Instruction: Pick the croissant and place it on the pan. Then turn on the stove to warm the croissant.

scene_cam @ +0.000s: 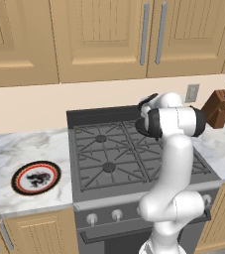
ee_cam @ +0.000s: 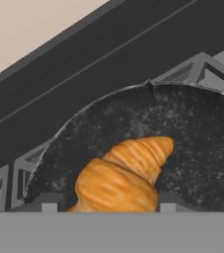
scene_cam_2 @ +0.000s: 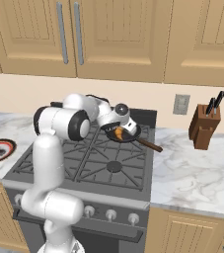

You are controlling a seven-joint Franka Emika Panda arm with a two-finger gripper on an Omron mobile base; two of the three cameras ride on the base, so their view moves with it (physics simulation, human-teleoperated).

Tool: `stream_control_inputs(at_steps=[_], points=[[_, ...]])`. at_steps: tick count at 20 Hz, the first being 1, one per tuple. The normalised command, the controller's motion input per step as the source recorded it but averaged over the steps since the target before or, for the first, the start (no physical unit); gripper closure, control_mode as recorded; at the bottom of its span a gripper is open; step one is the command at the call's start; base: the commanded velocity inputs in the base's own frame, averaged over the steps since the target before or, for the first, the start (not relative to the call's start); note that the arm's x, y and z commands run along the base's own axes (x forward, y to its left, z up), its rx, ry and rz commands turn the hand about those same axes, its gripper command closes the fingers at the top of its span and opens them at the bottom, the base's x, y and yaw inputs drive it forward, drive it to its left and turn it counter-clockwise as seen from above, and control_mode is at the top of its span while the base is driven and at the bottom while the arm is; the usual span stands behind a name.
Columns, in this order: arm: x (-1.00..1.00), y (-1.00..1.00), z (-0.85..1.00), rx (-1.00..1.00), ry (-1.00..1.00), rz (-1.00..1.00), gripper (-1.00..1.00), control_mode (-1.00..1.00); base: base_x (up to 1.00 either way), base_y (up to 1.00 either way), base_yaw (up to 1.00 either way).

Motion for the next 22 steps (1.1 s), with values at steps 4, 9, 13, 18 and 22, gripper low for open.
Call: stream_control_inputs(at_steps=[4,9,13,18,22], points=[[0.04,-0.09,0.0,0.0,0.0,0.0,-1.0,-1.0,0.0,0.0,0.0],[0.0,-0.03,0.0,0.0,0.0,0.0,-1.0,-1.0,0.0,0.0,0.0],[0.0,0.0,0.0,0.0,0.0,0.0,-1.0,-1.0,0.0,0.0,0.0],[-0.05,0.0,0.15,0.0,0.0,0.0,-1.0,-1.0,0.0,0.0,0.0],[-0.19,0.0,0.41,0.0,-0.01,0.0,-1.0,-1.0,0.0,0.0,0.0]])
